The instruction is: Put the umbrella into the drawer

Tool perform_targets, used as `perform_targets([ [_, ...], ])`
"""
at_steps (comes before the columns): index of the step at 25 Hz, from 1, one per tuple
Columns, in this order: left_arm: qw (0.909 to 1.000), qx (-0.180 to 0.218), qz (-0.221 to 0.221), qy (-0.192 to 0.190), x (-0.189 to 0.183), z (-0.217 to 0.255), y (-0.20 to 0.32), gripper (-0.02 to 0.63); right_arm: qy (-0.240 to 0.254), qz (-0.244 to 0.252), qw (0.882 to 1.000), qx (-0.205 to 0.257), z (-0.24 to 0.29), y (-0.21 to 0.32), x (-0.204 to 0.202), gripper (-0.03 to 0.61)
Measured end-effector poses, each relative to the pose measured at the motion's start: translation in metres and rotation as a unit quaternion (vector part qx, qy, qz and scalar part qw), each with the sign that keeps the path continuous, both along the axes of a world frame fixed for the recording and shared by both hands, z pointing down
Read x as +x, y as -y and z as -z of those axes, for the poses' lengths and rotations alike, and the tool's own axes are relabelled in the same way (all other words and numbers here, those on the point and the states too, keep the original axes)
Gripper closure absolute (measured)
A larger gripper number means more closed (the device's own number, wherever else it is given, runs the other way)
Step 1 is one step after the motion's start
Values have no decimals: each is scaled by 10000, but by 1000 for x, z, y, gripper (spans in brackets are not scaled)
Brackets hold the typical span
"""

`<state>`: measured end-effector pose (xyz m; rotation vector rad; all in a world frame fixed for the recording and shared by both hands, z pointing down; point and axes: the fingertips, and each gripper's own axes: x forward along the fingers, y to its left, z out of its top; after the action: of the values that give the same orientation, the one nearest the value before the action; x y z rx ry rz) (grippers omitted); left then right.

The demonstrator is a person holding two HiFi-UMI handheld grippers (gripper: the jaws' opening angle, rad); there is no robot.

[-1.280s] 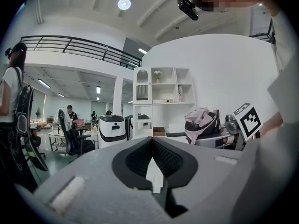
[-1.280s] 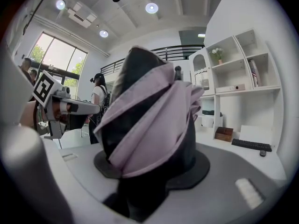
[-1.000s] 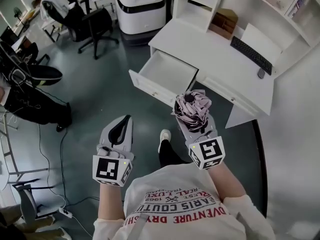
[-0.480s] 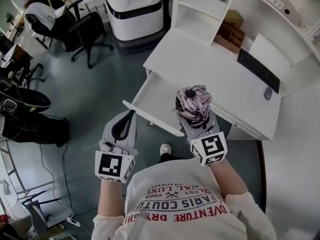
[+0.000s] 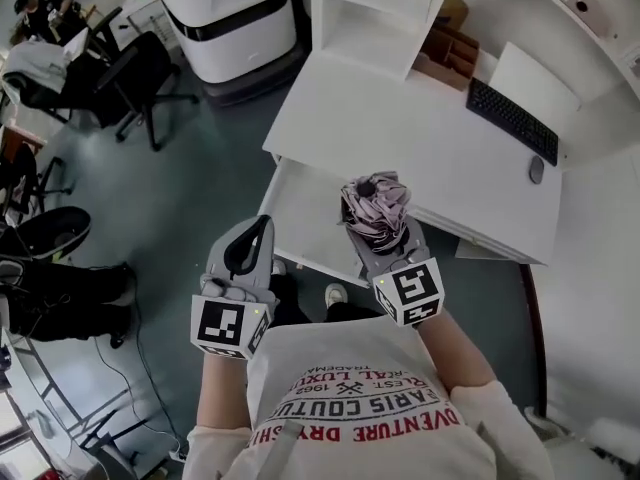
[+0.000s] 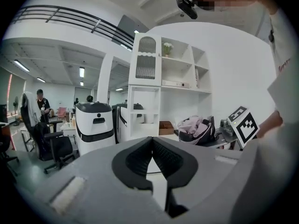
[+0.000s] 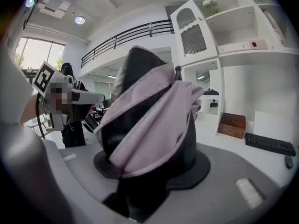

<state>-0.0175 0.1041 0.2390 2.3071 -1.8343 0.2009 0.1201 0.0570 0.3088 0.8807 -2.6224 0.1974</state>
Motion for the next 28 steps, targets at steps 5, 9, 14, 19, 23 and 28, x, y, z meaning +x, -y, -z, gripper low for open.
perform_targets([
  [5,9975,-132,-698,-31,-6,-16,53,610,-220,-463,9982,-321,-35,20,-9,370],
  [9,9931,-236,-1143,-146,-16,-36,96,609,-446,-710,9942,-676,-76,36,-23,368],
  [14,9826,-682,-1701,-304,-28,-80,121,610,-872,-859,9833,-1349,-143,39,-41,367],
  [19,9719,-896,-2148,-348,-48,-131,146,609,-1176,-691,9703,-1996,-212,47,-67,367],
  [23,9643,-1091,-2391,-323,-54,-165,156,609,-1462,-575,9574,-2425,-264,44,-78,367],
  [28,9576,-1234,-2571,-405,-53,-205,156,609,-1680,-560,9424,-2839,-320,35,-83,367],
])
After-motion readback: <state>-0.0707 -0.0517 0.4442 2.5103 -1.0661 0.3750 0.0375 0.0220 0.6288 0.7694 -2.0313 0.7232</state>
